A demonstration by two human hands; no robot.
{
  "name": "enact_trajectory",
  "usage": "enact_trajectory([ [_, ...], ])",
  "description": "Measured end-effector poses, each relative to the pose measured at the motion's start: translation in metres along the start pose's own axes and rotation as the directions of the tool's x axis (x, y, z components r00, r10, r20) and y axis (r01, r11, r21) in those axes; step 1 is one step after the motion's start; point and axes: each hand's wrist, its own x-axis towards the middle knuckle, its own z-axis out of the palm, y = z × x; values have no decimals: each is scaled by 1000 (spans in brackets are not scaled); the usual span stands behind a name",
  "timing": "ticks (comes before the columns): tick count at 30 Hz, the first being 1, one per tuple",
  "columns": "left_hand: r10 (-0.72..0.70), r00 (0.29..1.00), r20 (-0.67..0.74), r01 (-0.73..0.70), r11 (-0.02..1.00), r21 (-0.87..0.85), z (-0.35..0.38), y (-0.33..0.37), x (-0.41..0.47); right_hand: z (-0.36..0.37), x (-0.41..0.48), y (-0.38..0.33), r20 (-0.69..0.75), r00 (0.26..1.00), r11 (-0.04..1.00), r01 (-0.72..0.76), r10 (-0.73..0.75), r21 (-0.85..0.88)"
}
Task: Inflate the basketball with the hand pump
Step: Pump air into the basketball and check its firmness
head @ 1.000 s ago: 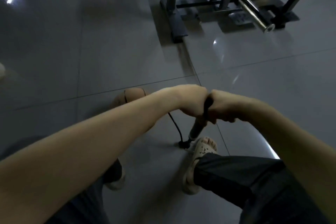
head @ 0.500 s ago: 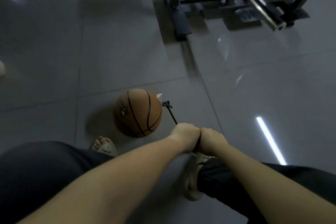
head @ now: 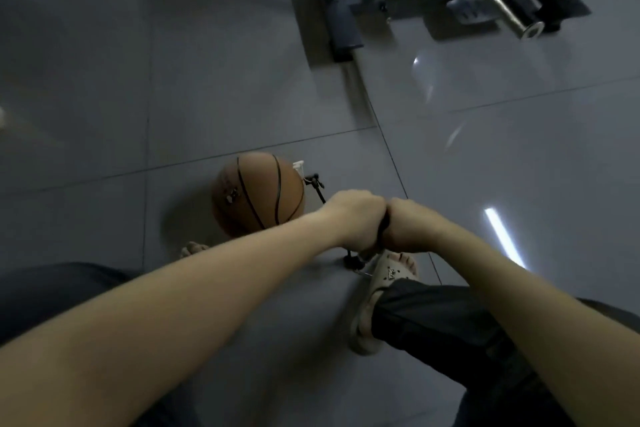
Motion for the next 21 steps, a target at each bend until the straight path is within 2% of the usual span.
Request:
enact_trajectory([
  [2, 23, 999, -45, -22, 999, 32, 16, 0, 6, 13, 7, 8, -38, 999, 1000, -10, 10, 15],
  [9, -30, 999, 34, 28, 999, 44, 59, -6, 32, 42, 35, 19, -16, 999, 998, -40, 39, -43],
  [12, -25, 995, 99, 22, 999, 37, 35, -3, 26, 29, 23, 7, 29, 997, 997, -71, 72, -22],
  [15, 3, 993, 114, -3, 1000, 3, -15, 1, 17, -19, 0, -1, 89, 991, 993, -92, 98, -74],
  [19, 53, 992, 114, -39, 991, -127, -83, 9, 5, -89, -48, -6, 95, 995, 984, -53, 38, 168],
  [21, 50, 992, 116, -39, 995, -93, -76, 8, 7, -81, -48, -9, 86, 995, 992, -66, 57, 106],
])
